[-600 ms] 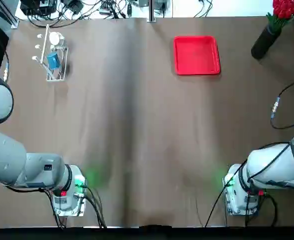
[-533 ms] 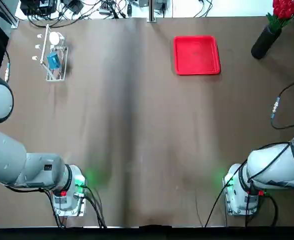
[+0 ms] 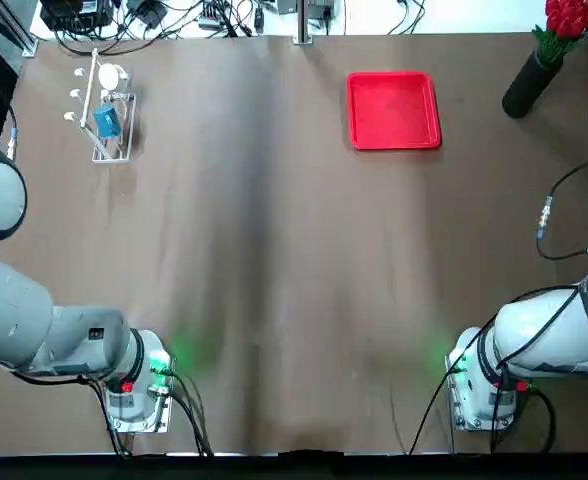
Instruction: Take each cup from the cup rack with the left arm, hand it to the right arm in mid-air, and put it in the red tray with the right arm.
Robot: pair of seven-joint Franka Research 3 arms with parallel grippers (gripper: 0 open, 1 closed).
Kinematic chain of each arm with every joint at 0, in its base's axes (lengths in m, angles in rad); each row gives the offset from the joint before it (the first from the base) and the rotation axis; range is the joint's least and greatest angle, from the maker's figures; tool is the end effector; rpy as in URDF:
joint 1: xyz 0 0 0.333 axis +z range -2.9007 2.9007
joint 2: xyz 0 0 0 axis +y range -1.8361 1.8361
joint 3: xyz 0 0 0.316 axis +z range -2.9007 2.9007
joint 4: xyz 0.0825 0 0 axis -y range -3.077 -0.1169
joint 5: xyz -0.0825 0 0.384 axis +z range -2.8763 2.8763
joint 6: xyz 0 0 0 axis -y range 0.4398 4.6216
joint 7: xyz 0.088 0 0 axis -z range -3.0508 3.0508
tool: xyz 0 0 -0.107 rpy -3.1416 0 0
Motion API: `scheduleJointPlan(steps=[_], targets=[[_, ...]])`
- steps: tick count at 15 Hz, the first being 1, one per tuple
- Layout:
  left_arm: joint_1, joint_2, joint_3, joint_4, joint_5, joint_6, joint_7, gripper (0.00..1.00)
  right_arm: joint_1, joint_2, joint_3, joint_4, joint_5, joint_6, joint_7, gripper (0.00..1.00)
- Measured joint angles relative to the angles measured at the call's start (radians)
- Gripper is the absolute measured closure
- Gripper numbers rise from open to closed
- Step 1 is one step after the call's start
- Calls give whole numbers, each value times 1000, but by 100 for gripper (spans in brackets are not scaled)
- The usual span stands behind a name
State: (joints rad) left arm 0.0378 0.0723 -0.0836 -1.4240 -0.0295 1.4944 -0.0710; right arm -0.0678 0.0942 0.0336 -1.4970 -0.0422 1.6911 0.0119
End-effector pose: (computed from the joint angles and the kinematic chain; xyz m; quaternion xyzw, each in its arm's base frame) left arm 0.5690 -0.0274 0.6461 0.9998 0.0116 -0.0019 0.0176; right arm 0.5952 -0.0254 0.6169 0.9983 -0.0217 0.0497 0.0200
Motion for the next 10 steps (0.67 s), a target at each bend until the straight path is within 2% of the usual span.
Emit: scheduleJointPlan(steps=[7, 10], targets=[[10, 50, 1, 0, -3, 100, -8, 0, -21, 0, -4, -4, 3, 0, 0, 0], [6, 68, 0, 0, -3, 110, 0, 0, -18, 0, -2, -6, 4, 1, 0, 0]])
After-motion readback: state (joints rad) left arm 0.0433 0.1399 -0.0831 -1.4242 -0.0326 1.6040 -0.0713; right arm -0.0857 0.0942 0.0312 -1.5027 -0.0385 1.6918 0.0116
